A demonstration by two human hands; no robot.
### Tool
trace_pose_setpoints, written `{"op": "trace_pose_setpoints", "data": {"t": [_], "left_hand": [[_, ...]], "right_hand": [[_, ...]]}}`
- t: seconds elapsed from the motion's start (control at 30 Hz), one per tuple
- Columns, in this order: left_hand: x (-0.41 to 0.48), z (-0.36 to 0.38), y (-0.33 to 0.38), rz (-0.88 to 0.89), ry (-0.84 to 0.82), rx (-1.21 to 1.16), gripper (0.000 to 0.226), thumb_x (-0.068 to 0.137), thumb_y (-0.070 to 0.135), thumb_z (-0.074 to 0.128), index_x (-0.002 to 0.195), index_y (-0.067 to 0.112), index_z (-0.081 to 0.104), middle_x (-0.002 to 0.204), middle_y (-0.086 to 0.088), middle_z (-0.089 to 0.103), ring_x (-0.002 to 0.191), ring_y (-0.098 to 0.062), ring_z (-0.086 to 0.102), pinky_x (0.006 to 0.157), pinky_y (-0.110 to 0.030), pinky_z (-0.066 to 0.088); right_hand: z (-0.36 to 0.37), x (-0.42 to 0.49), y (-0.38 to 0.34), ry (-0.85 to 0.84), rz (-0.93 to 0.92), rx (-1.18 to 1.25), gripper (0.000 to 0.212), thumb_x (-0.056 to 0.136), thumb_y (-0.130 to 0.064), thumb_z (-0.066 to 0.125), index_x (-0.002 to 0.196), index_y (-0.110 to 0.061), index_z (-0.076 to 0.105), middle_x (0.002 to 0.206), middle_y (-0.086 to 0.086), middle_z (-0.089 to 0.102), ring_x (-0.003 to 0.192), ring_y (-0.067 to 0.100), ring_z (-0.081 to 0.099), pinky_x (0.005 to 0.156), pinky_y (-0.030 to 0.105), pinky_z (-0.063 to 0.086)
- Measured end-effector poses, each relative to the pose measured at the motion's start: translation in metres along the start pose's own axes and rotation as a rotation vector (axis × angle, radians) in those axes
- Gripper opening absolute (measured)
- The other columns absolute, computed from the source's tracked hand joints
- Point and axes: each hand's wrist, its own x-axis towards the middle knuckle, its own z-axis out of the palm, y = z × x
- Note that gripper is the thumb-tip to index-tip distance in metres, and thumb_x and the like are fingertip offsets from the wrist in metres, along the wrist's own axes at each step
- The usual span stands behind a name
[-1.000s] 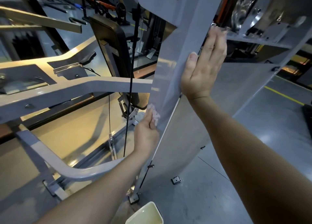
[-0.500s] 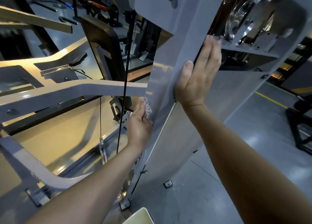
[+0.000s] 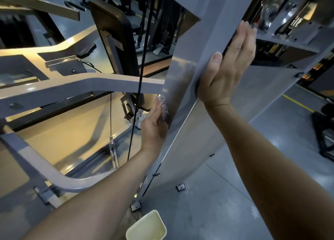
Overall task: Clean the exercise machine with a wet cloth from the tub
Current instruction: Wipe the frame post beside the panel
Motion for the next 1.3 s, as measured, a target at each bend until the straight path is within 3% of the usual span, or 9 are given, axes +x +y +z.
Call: {"op": "trace_pose_setpoints", "data": {"t": [0.2, 0.4, 0.5, 0.73, 0.83, 0.97, 1.07, 1.2, 1.3], "left_hand": [[-0.017, -0.004, -0.01, -0.304, -0.052, -0.001, 0.039, 0.099, -0.008, 0.05, 0.134, 0.003, 0.064, 0.099, 0.009, 0.067, 0.083, 0.005, 0.06, 0.086, -0.005, 0.042], [0.032, -0.002, 0.101, 0.192, 0.059, -0.101, 0.062, 0.09, -0.021, 0.05, 0.147, 0.004, 0.051, 0.152, -0.004, 0.049, 0.143, -0.007, 0.04, 0.114, -0.007, 0.025], [0.018, -0.002, 0.089, 0.413, 0.037, -0.027, 0.074, 0.085, -0.027, 0.044, 0.154, 0.0, 0.037, 0.16, -0.012, 0.039, 0.148, -0.007, 0.033, 0.121, -0.017, 0.025], [-0.011, -0.003, 0.062, 0.233, 0.007, -0.013, 0.073, 0.088, -0.02, 0.045, 0.156, 0.005, 0.036, 0.153, 0.007, 0.044, 0.141, 0.011, 0.035, 0.119, -0.023, 0.034], [0.027, -0.004, 0.114, 0.364, 0.068, 0.021, 0.065, 0.093, -0.016, 0.049, 0.154, 0.004, 0.04, 0.159, -0.007, 0.042, 0.146, -0.007, 0.037, 0.116, -0.007, 0.023], [0.027, -0.002, 0.097, 0.588, 0.019, 0.07, 0.061, 0.097, -0.013, 0.046, 0.155, 0.002, 0.036, 0.161, -0.019, 0.036, 0.151, -0.025, 0.035, 0.121, -0.021, 0.026], [-0.003, -0.005, 0.048, 0.453, -0.057, 0.087, 0.064, 0.097, -0.011, 0.045, 0.157, 0.007, 0.031, 0.162, -0.017, 0.036, 0.152, -0.026, 0.033, 0.125, -0.03, 0.026], [-0.026, -0.012, 0.025, 0.248, -0.117, 0.166, 0.067, 0.099, -0.011, 0.042, 0.16, 0.013, 0.028, 0.167, -0.003, 0.024, 0.147, 0.002, 0.019, 0.116, -0.003, 0.011], [-0.038, -0.022, 0.019, 0.197, -0.187, 0.164, 0.057, 0.107, 0.003, 0.04, 0.162, 0.014, 0.027, 0.165, 0.004, 0.033, 0.146, 0.004, 0.03, 0.118, -0.01, 0.021]], "right_hand": [[-0.003, -0.001, -0.002, -0.013, -0.002, -0.008, 0.063, 0.096, -0.022, 0.035, 0.145, 0.016, 0.04, 0.15, 0.032, 0.039, 0.142, 0.048, 0.037, 0.118, 0.058, 0.028], [-0.004, 0.0, -0.002, -0.013, -0.004, -0.021, 0.062, 0.096, -0.021, 0.036, 0.145, 0.016, 0.04, 0.15, 0.032, 0.039, 0.142, 0.048, 0.036, 0.119, 0.057, 0.028], [-0.004, 0.0, -0.002, -0.018, -0.001, -0.014, 0.062, 0.096, -0.021, 0.036, 0.146, 0.016, 0.04, 0.15, 0.032, 0.039, 0.142, 0.048, 0.036, 0.118, 0.057, 0.028], [-0.005, 0.001, -0.003, -0.026, -0.009, -0.013, 0.062, 0.095, -0.021, 0.036, 0.145, 0.016, 0.04, 0.15, 0.032, 0.039, 0.142, 0.05, 0.036, 0.119, 0.057, 0.027], [-0.007, 0.001, -0.004, -0.035, -0.017, -0.02, 0.062, 0.096, -0.023, 0.034, 0.145, 0.016, 0.04, 0.15, 0.032, 0.04, 0.142, 0.05, 0.037, 0.118, 0.058, 0.028], [-0.007, 0.002, -0.002, -0.03, -0.029, -0.046, 0.063, 0.097, -0.023, 0.034, 0.145, 0.017, 0.039, 0.15, 0.032, 0.039, 0.142, 0.049, 0.037, 0.118, 0.058, 0.028], [-0.008, 0.001, -0.003, -0.057, -0.03, -0.048, 0.062, 0.097, -0.022, 0.035, 0.146, 0.017, 0.038, 0.15, 0.033, 0.039, 0.142, 0.049, 0.036, 0.118, 0.058, 0.028], [-0.021, 0.002, -0.01, -0.139, 0.02, -0.049, 0.06, 0.103, -0.023, 0.034, 0.152, 0.012, 0.031, 0.158, 0.029, 0.031, 0.149, 0.043, 0.028, 0.124, 0.051, 0.022], [-0.038, -0.023, -0.019, -0.256, 0.111, -0.061, 0.058, 0.105, -0.024, 0.04, 0.156, 0.003, 0.03, 0.161, 0.021, 0.028, 0.152, 0.032, 0.025, 0.125, 0.047, 0.022]]}}
